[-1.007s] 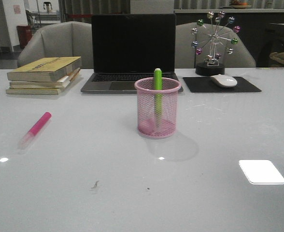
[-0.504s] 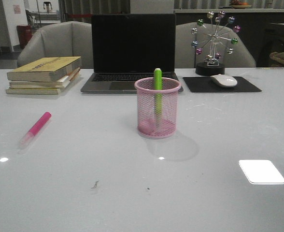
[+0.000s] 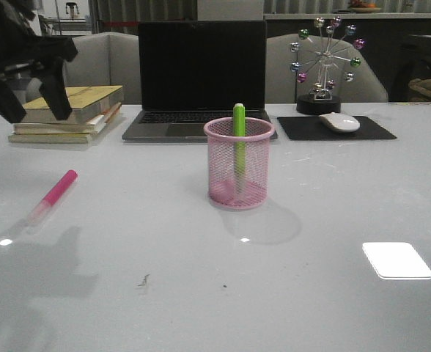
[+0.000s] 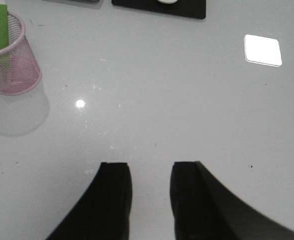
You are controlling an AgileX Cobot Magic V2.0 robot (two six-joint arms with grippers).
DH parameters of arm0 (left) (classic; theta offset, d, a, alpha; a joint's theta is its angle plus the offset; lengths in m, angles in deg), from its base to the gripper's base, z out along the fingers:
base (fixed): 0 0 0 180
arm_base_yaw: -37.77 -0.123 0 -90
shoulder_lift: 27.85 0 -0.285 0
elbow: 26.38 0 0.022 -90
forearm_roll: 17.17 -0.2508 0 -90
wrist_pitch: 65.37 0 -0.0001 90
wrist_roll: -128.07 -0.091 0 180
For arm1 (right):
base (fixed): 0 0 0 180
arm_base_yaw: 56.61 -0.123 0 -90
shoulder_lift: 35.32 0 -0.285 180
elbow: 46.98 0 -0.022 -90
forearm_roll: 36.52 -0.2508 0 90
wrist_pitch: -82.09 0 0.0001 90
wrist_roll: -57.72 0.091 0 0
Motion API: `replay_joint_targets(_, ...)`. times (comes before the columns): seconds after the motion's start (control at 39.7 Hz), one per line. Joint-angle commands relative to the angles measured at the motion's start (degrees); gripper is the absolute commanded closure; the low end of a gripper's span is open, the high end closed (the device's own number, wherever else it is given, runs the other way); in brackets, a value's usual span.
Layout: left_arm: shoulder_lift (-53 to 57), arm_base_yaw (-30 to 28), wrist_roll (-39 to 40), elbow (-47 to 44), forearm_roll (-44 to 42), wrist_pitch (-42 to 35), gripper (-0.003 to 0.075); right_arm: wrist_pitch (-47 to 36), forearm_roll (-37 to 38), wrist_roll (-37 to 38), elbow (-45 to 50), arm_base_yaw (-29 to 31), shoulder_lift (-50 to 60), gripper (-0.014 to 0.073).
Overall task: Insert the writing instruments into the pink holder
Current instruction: 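Lower the left gripper onto the pink highlighter and close on it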
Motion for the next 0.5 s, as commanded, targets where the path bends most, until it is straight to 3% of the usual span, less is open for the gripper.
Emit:
replay_joint_targets(0.0, 0.62, 0.37, -0.23, 2.11, 0.92, -4.43, 0.0231, -2.16, 0.48, -0.39, -1.74, 0.32, 0.43, 0.0261)
replay_joint_targets(0.18, -3.14, 0.37, -0.23, 2.65, 0.82, -9.09, 0.0231, -0.14, 0.48, -0.39, -1.74, 0.32, 0.43, 0.0261)
replay_joint_targets(0.48, -9.43, 0.37, -0.23, 8.01, 0.82, -8.88, 0.0231, 0.16, 0.48, -0.39, -1.74, 0.32, 0.43, 0.0261)
